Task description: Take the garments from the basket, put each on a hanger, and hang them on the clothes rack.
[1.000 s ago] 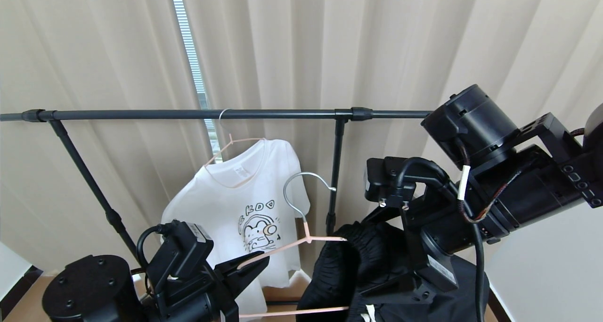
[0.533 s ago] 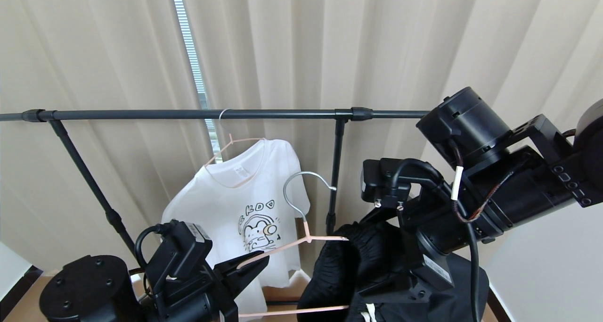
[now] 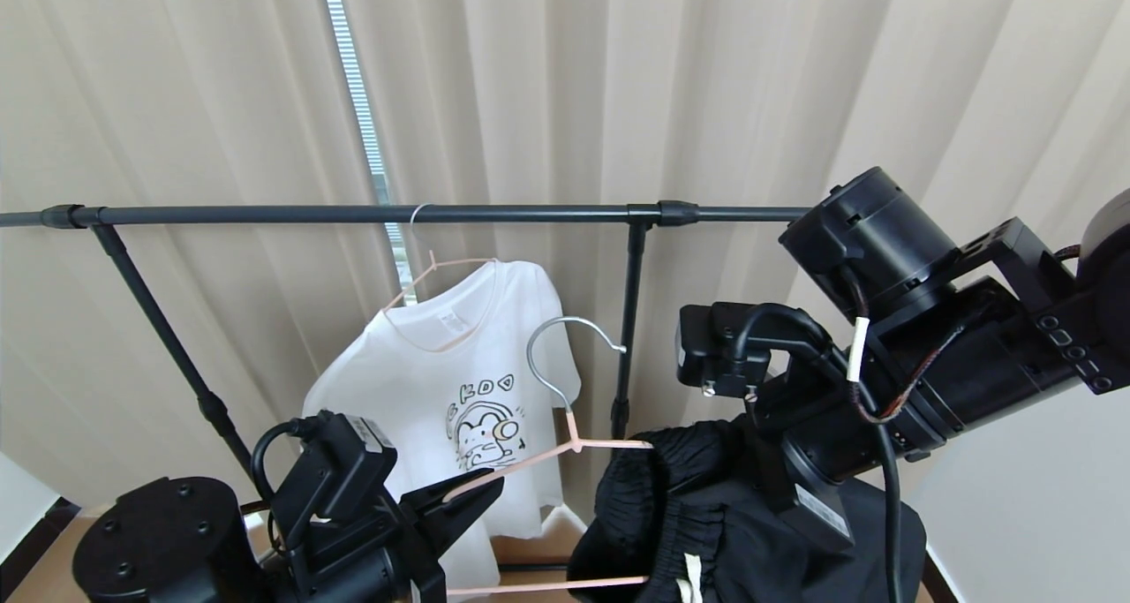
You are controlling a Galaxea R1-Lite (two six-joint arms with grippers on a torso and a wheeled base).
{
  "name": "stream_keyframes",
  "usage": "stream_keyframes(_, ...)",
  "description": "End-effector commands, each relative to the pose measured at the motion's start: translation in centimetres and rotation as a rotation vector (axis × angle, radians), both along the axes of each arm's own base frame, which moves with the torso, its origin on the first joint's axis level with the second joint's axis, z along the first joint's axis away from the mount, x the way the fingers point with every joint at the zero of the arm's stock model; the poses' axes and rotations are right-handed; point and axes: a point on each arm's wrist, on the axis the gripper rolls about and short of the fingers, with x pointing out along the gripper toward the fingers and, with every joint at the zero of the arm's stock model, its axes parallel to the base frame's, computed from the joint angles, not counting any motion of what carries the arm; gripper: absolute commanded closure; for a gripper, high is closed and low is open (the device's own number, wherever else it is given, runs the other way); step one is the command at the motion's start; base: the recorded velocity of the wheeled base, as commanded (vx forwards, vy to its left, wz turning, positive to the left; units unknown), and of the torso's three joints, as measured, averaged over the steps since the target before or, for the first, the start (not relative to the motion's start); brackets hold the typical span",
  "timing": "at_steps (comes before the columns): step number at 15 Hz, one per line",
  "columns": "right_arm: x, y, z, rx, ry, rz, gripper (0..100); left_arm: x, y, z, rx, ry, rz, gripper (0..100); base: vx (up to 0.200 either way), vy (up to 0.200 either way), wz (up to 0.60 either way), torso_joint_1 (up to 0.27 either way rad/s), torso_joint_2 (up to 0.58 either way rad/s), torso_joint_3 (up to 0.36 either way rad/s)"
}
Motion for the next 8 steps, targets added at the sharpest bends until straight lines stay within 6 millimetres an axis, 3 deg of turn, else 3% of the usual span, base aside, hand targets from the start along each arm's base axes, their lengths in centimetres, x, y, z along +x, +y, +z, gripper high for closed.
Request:
stream_keyframes(1, -0.13, -0.10, 0.13, 0.003, -0.004, 0.000, 100, 0.00, 0.03, 0.04, -0.002, -0.002, 0.001, 100, 0.000, 0.000, 0.00, 0.000, 0.00, 0.000)
stream_keyframes(8, -0.20, -0.16, 0.17, 0.003, -0.004, 0.000, 100, 0.03, 0.00, 0.03, -0.003, -0.001, -0.001, 100, 0.000, 0.000, 0.00, 0.000, 0.00, 0.000)
